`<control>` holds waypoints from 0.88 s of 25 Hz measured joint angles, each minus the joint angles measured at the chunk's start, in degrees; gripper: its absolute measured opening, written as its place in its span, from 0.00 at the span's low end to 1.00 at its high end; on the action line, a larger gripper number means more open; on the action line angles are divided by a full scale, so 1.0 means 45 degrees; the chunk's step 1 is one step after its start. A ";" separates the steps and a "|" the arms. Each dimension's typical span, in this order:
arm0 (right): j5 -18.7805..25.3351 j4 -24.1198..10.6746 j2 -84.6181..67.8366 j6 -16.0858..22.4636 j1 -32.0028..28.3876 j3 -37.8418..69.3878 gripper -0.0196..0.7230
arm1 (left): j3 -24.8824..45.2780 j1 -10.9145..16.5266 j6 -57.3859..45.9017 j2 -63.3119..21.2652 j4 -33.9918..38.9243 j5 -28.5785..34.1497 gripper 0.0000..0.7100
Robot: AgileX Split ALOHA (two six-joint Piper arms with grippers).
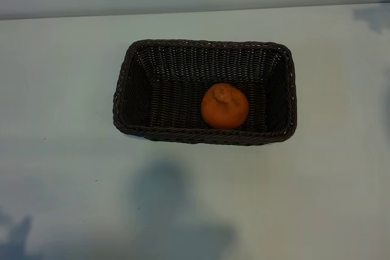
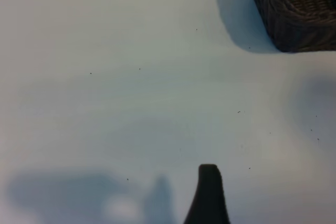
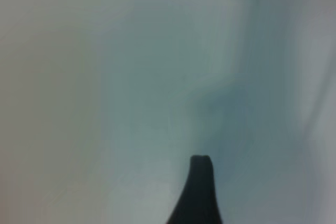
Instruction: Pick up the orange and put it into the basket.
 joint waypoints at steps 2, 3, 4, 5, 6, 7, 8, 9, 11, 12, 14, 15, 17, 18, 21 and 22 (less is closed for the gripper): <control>0.0010 0.0477 -0.0049 -0.0174 -0.0269 0.0000 0.82 | 0.0000 0.0000 0.0000 0.0000 0.0000 0.0000 0.83; 0.0022 0.0653 -0.0149 -0.0245 -0.0374 0.0000 0.82 | 0.0000 0.0000 0.0000 0.0000 0.0000 0.0000 0.83; 0.0025 0.0793 -0.0267 -0.0295 -0.0424 0.0000 0.81 | 0.0000 0.0000 0.0000 0.0000 0.0000 0.0000 0.83; 0.0052 0.0909 -0.0488 -0.0326 -0.0443 0.0000 0.80 | 0.0000 0.0000 0.0000 0.0000 0.0000 0.0000 0.83; 0.0082 0.1026 -0.0767 -0.0360 -0.0443 0.0000 0.79 | 0.0000 0.0000 0.0048 0.0000 0.0000 0.0000 0.83; 0.0112 0.1108 -0.1059 -0.0411 -0.0443 0.0000 0.77 | 0.0000 0.0000 0.0048 0.0000 0.0000 0.0000 0.83; 0.0130 0.1260 -0.1467 -0.0428 -0.0443 0.0000 0.77 | 0.0000 0.0000 0.0048 0.0000 0.0000 0.0000 0.83; 0.0147 0.1383 -0.1842 -0.0438 -0.0443 0.0000 0.76 | 0.0000 0.0000 0.0048 0.0000 0.0000 0.0000 0.83; 0.0225 0.1493 -0.2910 -0.0412 -0.0443 0.0016 0.76 | 0.0000 0.0000 0.0036 0.0000 0.0000 0.0000 0.83; 0.0281 0.1511 -0.3399 -0.0412 -0.0443 0.0049 0.76 | 0.0000 0.0000 0.0036 0.0000 0.0000 0.0000 0.83; 0.0337 0.1527 -0.4689 -0.0412 -0.0443 0.0237 0.75 | 0.0000 0.0000 0.0036 0.0000 0.0000 0.0000 0.83; 0.0352 0.1527 -0.5341 -0.0412 -0.0443 0.0314 0.75 | 0.0000 0.0000 0.0036 0.0000 0.0000 0.0000 0.83; 0.0379 0.1643 -0.6648 -0.0398 -0.0443 0.0547 0.75 | 0.0000 0.0000 0.0036 0.0000 0.0000 0.0000 0.83; 0.0379 0.1732 -0.7195 -0.0369 -0.0443 0.0683 0.75 | 0.0000 0.0000 0.0036 0.0000 0.0000 0.0000 0.83; 0.0379 0.1952 -0.9148 -0.0356 -0.0443 0.1214 0.75 | 0.0000 0.0000 0.0036 0.0000 0.0000 0.0000 0.83; 0.0379 0.2043 -0.9686 -0.0356 -0.0443 0.1462 0.75 | 0.0000 0.0000 0.0036 0.0000 0.0000 0.0000 0.83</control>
